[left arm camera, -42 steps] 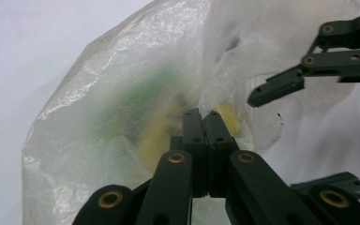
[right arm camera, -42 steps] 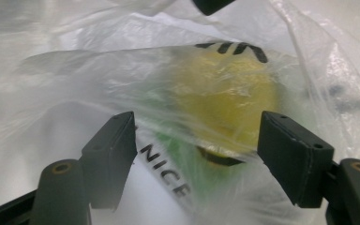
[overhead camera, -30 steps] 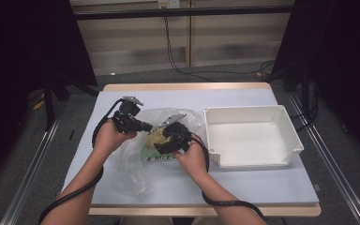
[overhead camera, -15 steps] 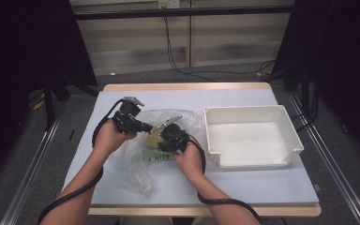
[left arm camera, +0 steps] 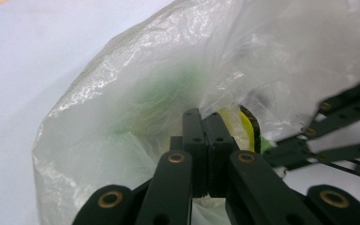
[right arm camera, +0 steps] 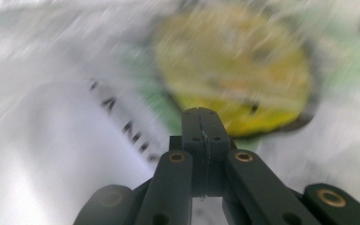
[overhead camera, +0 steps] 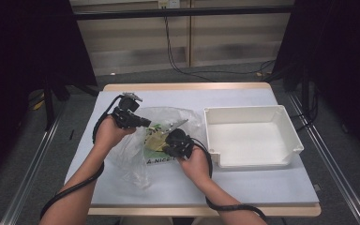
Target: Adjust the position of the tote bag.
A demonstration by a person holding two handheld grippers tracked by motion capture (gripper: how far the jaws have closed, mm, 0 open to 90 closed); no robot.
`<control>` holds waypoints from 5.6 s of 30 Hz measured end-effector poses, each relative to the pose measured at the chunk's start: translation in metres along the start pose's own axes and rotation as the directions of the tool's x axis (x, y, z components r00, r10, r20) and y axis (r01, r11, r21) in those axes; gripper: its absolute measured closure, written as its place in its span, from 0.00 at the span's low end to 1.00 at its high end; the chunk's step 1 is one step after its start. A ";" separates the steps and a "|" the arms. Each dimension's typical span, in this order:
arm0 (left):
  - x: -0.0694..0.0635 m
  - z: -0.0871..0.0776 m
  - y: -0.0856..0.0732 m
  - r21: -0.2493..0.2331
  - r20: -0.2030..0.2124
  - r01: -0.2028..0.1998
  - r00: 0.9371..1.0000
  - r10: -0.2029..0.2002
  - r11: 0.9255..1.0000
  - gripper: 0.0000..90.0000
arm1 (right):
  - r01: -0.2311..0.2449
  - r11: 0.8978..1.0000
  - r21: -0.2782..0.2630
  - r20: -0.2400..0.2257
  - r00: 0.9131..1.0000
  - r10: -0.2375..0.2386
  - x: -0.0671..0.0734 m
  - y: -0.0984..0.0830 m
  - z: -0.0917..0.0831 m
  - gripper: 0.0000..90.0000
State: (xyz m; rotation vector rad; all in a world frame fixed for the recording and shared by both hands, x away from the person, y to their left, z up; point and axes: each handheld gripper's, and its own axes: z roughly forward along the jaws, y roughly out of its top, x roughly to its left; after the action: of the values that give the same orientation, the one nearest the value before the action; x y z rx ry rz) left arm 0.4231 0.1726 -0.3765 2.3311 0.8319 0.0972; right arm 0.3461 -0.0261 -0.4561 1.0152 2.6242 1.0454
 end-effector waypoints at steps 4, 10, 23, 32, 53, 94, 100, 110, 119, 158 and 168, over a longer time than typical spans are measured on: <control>0.006 0.001 0.002 0.004 -0.002 -0.004 1.000 0.005 1.000 1.00 | 0.010 1.000 0.000 -0.017 1.000 -0.010 0.006 -0.011 -0.009 1.00; 0.012 0.005 0.006 -0.007 -0.014 0.011 1.000 -0.011 1.000 1.00 | 0.012 1.000 0.025 -0.044 0.999 -0.011 0.011 -0.026 -0.013 1.00; 0.007 0.005 0.003 0.015 0.007 -0.006 1.000 0.006 1.000 1.00 | -0.014 0.995 -0.102 0.026 1.000 0.017 0.011 0.000 -0.016 0.75; 0.006 0.003 -0.005 -0.024 0.017 0.053 0.998 -0.052 0.998 1.00 | -0.029 0.991 -0.134 0.145 0.988 0.048 -0.001 0.030 0.013 0.38; 0.008 0.004 -0.008 0.019 0.016 0.024 1.000 -0.024 1.000 0.99 | -0.065 0.997 -0.044 0.106 0.992 0.069 -0.008 0.031 0.040 1.00; 0.032 0.011 -0.009 -0.007 -0.034 0.077 0.996 -0.078 0.997 1.00 | 0.013 1.000 -0.010 -0.070 0.997 -0.014 0.019 -0.047 -0.026 0.94; 0.028 0.009 -0.008 -0.038 -0.036 0.111 0.993 -0.113 0.993 1.00 | 0.012 0.998 -0.065 -0.030 0.999 -0.014 0.019 -0.033 -0.038 0.83; 0.027 0.006 -0.010 -0.003 -0.024 0.069 0.997 -0.069 0.998 1.00 | 0.023 0.992 -0.122 0.013 1.000 -0.021 0.019 -0.009 -0.045 0.66; 0.025 0.005 -0.009 0.001 -0.020 0.058 0.998 -0.058 0.998 1.00 | 0.016 0.992 -0.128 0.092 0.996 -0.004 0.010 0.011 -0.023 0.40; 0.057 0.029 -0.006 0.008 -0.054 0.096 0.994 -0.096 0.995 1.00 | -0.031 0.999 -0.021 0.000 1.000 0.031 0.003 -0.053 -0.033 1.00; 0.062 0.033 -0.004 0.015 -0.057 0.086 0.995 -0.085 0.996 1.00 | -0.040 0.999 -0.003 0.006 0.999 0.040 0.004 -0.067 -0.035 1.00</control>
State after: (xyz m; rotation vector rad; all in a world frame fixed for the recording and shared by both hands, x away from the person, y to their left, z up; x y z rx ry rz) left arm 0.4797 0.1928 -0.4136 2.3149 0.9627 0.1192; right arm 0.2941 -0.0786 -0.4727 1.0721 2.6077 1.0526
